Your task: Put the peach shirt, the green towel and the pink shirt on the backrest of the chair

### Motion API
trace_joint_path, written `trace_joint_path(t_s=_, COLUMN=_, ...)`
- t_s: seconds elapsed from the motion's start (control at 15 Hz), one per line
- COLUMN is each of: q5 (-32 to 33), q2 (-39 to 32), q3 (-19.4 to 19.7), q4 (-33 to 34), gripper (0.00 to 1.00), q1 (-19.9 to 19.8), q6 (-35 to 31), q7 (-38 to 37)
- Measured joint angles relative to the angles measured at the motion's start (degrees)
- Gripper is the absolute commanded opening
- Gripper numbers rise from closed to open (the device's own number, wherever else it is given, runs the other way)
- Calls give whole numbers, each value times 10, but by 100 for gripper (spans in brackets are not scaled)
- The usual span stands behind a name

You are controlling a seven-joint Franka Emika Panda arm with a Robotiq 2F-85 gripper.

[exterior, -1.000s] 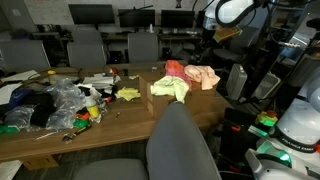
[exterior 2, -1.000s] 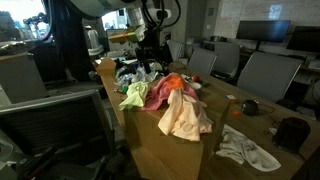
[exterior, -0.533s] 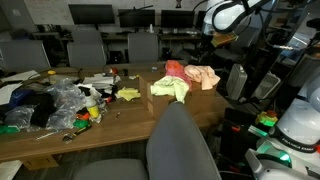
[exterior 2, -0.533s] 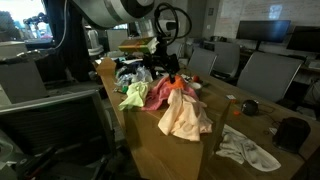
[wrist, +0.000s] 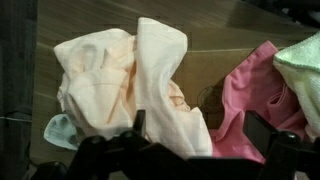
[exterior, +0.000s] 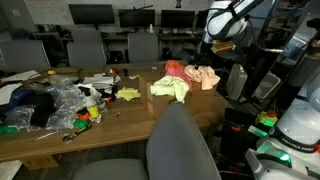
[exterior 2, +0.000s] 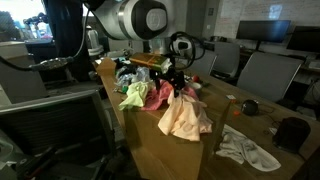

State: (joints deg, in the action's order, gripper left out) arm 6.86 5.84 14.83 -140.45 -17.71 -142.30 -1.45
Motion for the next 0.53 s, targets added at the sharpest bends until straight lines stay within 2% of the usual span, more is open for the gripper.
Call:
trace_joint_path(t_s=0.27, q5=-54, q2=-45, q3=6, q4=21, gripper=100, q1=1, q6=0, q7=48)
trace_joint_path(t_s=0.53, q5=-61, q2=-95, q3=8, q4=43, gripper=100, q1=0, q6=0, q7=51)
